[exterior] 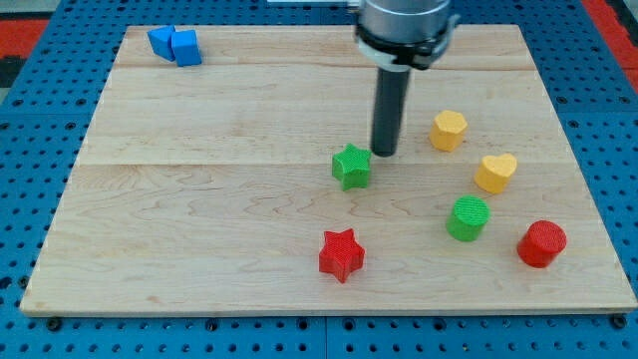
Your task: Push green star towards top right
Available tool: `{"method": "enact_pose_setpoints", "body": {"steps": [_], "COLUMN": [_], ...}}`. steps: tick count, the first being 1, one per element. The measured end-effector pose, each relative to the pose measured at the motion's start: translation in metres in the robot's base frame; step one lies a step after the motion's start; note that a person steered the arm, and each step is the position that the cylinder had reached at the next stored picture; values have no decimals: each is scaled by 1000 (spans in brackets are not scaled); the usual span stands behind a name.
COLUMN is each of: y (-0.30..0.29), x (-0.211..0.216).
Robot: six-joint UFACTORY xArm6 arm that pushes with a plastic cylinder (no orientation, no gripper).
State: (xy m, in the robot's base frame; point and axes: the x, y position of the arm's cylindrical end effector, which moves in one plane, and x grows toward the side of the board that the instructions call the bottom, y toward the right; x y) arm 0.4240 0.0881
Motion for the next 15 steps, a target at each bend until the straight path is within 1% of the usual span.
{"method": "enact_pose_setpoints", "body": {"steps": [1, 2, 4, 6, 7, 8, 9, 10, 11, 12, 13, 14, 15], "y": [14, 9, -67, -64, -81, -62, -46, -26, -19, -63, -93, -55, -36], "x": [12, 27, 30, 79, 57, -26, -61, -6, 48, 65, 38, -20, -33]}}
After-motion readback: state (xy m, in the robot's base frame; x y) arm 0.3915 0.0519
